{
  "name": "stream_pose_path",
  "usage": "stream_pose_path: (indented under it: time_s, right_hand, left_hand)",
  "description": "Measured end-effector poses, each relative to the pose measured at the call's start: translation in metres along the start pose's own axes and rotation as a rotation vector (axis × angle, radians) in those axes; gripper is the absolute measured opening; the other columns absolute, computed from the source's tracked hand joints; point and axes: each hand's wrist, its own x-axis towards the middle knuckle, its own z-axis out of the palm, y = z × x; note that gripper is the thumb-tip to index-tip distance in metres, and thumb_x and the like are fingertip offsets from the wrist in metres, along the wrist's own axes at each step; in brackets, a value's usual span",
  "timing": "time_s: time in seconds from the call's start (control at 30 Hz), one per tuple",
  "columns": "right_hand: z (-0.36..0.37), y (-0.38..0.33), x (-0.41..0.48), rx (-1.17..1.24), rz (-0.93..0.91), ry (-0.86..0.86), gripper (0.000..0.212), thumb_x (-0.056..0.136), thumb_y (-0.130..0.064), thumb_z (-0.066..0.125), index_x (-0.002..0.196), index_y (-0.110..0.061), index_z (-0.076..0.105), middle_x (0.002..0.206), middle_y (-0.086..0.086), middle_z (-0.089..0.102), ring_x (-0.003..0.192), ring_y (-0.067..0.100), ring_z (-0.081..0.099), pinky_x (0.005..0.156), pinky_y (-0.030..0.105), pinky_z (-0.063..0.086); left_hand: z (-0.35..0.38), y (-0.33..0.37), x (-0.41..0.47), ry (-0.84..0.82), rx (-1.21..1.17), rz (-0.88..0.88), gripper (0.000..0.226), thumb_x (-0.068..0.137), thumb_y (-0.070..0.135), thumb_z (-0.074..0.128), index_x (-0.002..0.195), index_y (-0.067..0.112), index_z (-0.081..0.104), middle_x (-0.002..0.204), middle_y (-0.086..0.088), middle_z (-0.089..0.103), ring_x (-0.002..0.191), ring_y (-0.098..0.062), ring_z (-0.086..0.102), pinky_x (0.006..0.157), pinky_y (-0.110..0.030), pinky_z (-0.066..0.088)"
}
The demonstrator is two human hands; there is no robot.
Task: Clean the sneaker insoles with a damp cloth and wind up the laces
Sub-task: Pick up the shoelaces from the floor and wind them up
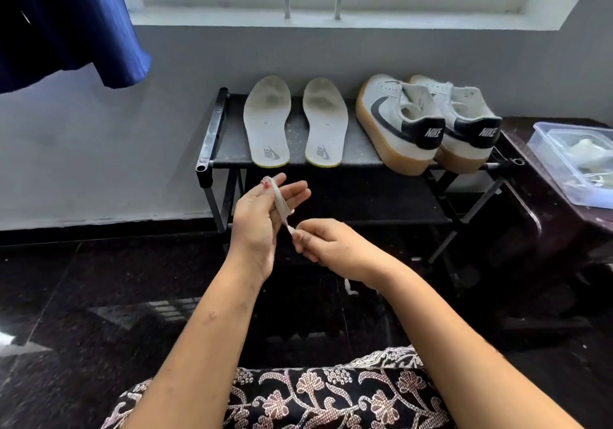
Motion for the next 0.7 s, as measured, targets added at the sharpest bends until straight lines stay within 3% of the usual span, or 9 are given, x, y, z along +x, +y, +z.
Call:
stream_pose_path:
  time_s: [0.07,0.17,0.23,0.33,0.43,0.53,0.6,0.7]
  right_hand:
    - [-0.005,-0.004,-0.002,0.044,-0.032,0.033,0.03,0.099,-0.022,0.046,0.071,-0.02,0.055,0.053,-0.013,0.048,0.049,0.0,0.04,0.05,0.013,0.032]
    - [-0.019,-0.004,-0.001,0.079,-0.085,0.187,0.031,0.098,-0.013,0.048,0.07,-0.022,0.058,0.053,-0.017,0.052,0.054,-0.003,0.045,0.057,0.013,0.036]
    - [-0.028,0.001,-0.002,0.023,-0.098,0.275,0.028,0.096,-0.013,0.051,0.072,-0.021,0.061,0.059,-0.013,0.055,0.06,-0.001,0.049,0.063,0.021,0.042]
    - [-0.034,0.006,-0.004,0.007,-0.089,0.323,0.022,0.095,-0.017,0.054,0.076,-0.012,0.064,0.065,-0.006,0.061,0.065,0.004,0.055,0.069,0.027,0.048]
    - [-0.033,0.01,-0.003,-0.019,-0.073,0.409,0.02,0.093,-0.022,0.058,0.076,-0.013,0.065,0.06,-0.008,0.057,0.058,0.002,0.047,0.059,0.02,0.042]
    - [-0.031,0.013,0.0,0.012,-0.055,0.415,0.02,0.095,-0.023,0.057,0.078,-0.015,0.066,0.063,-0.009,0.057,0.062,0.002,0.049,0.061,0.023,0.042]
    - [-0.029,0.013,0.0,0.028,-0.034,0.364,0.02,0.096,-0.02,0.053,0.083,-0.014,0.067,0.072,-0.001,0.064,0.069,0.004,0.055,0.068,0.025,0.045]
    - [-0.024,0.014,0.002,-0.03,-0.003,0.274,0.023,0.097,-0.021,0.049,0.084,-0.013,0.067,0.068,-0.002,0.061,0.063,0.002,0.05,0.062,0.025,0.041]
  left_hand:
    - [-0.002,-0.005,0.003,0.012,0.283,0.048,0.032,0.103,0.018,0.032,0.118,0.001,0.055,0.09,0.0,0.071,0.085,-0.007,0.07,0.079,-0.019,0.054]
    - [0.002,-0.012,-0.002,-0.192,0.473,0.005,0.036,0.102,0.01,0.033,0.082,0.006,0.062,0.073,0.007,0.065,0.074,-0.007,0.065,0.087,-0.035,0.055]
    - [0.006,-0.012,-0.005,-0.358,0.497,-0.093,0.035,0.103,0.014,0.033,0.084,0.007,0.061,0.063,0.001,0.067,0.062,-0.013,0.066,0.077,-0.033,0.056]
    - [0.007,-0.008,-0.005,-0.426,0.563,-0.169,0.032,0.103,0.02,0.033,0.092,0.009,0.061,0.062,-0.003,0.066,0.05,-0.013,0.062,0.068,-0.026,0.049]
    - [0.005,-0.002,-0.006,-0.469,0.496,-0.274,0.036,0.103,0.018,0.03,0.091,0.006,0.062,0.058,-0.004,0.062,0.045,-0.011,0.057,0.062,-0.024,0.046]
    - [0.008,0.001,-0.013,-0.512,0.279,-0.337,0.037,0.101,0.013,0.028,0.09,0.0,0.062,0.054,-0.005,0.059,0.041,-0.01,0.052,0.071,-0.026,0.051]
    - [0.011,0.003,-0.014,-0.454,0.1,-0.325,0.038,0.101,0.012,0.029,0.089,0.0,0.063,0.054,-0.005,0.058,0.043,-0.01,0.053,0.076,-0.026,0.054]
    - [0.01,0.005,-0.012,-0.312,-0.092,-0.247,0.037,0.1,0.016,0.034,0.095,-0.001,0.066,0.059,-0.004,0.065,0.053,-0.012,0.061,0.063,-0.021,0.056]
